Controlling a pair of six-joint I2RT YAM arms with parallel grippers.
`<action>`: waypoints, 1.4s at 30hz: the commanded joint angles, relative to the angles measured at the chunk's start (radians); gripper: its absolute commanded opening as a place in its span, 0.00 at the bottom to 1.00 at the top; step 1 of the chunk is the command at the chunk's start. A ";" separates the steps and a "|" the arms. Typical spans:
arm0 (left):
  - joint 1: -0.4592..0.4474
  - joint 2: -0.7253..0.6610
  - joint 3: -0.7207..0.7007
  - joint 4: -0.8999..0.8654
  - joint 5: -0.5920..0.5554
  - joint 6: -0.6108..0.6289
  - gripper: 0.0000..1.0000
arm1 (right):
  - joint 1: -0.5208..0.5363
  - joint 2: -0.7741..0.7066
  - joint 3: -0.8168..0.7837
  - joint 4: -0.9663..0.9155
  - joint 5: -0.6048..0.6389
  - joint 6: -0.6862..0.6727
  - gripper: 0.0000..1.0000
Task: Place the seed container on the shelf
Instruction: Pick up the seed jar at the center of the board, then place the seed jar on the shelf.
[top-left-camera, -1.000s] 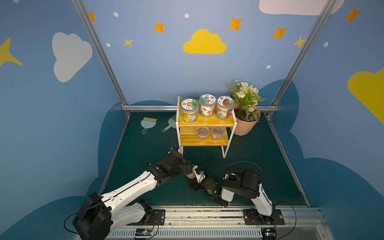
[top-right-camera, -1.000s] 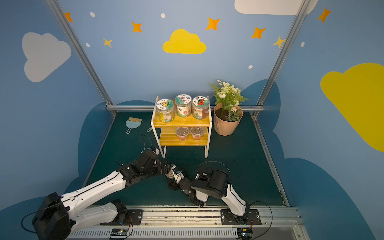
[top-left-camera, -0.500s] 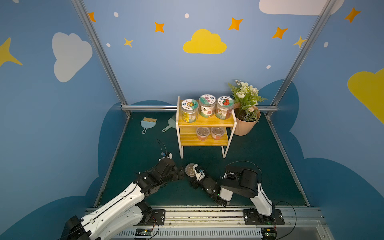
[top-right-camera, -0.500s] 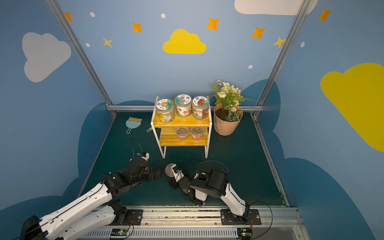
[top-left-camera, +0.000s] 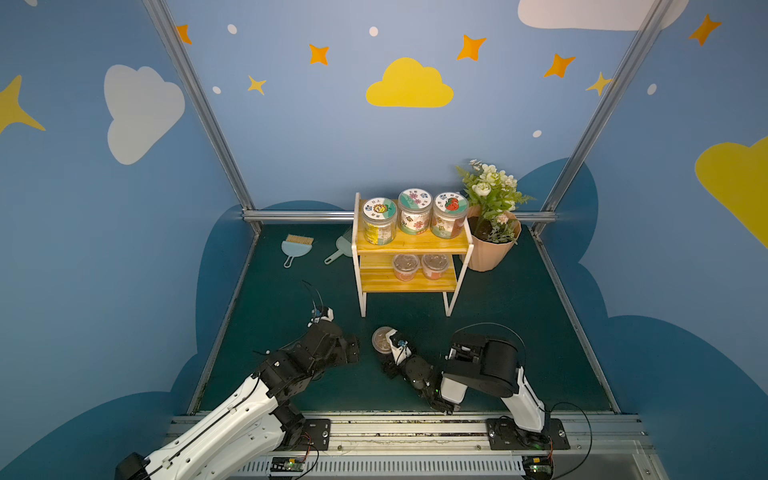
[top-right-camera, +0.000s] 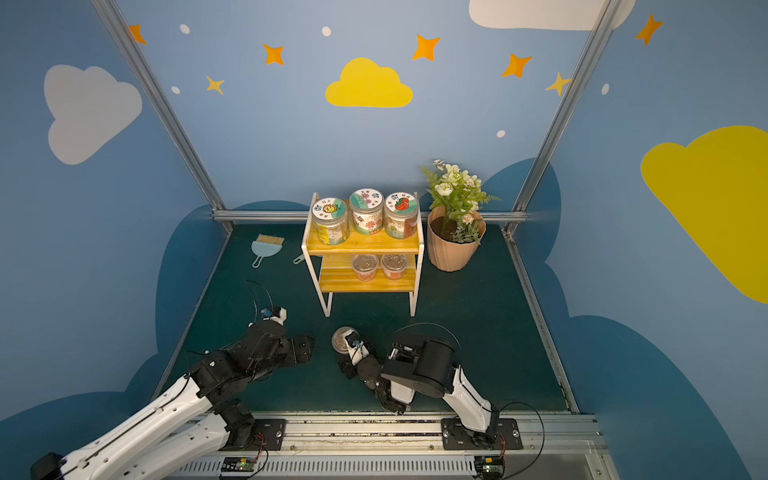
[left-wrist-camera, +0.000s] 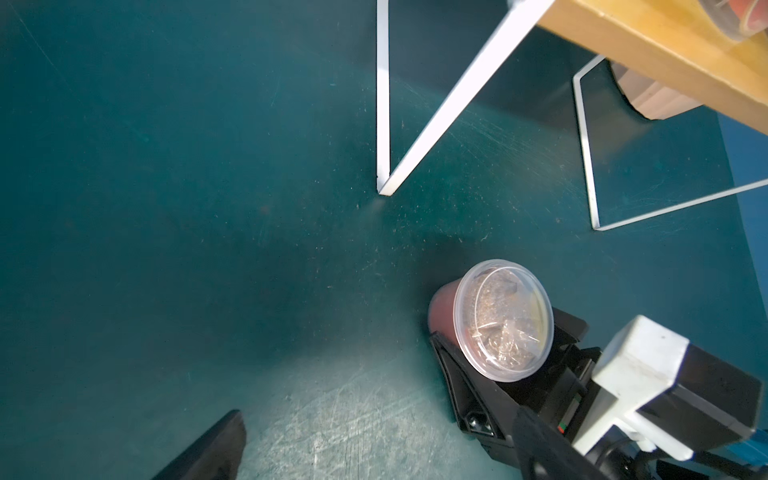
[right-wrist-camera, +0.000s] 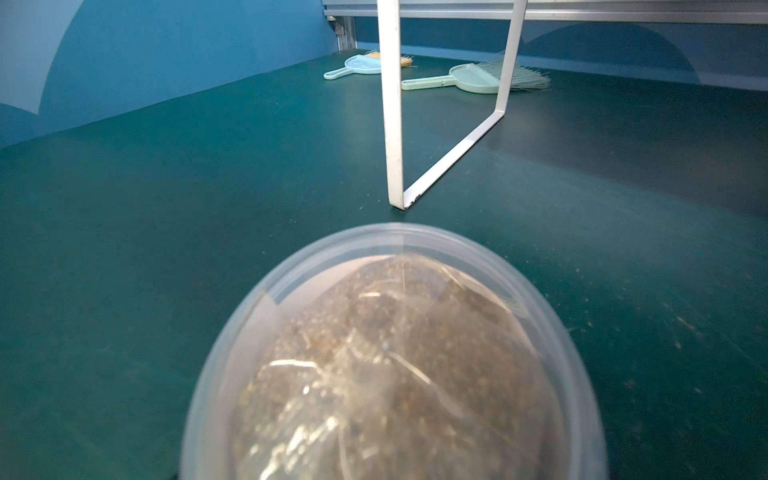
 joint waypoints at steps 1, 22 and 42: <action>-0.003 -0.038 0.071 -0.019 -0.007 0.028 1.00 | 0.007 -0.055 -0.031 -0.038 0.042 -0.002 0.59; -0.122 -0.162 0.047 0.099 0.026 0.139 1.00 | 0.012 -0.429 0.090 -0.511 0.100 -0.049 0.56; -0.123 -0.190 0.184 -0.002 -0.024 0.192 1.00 | -0.066 -0.480 0.344 -0.748 0.072 -0.061 0.56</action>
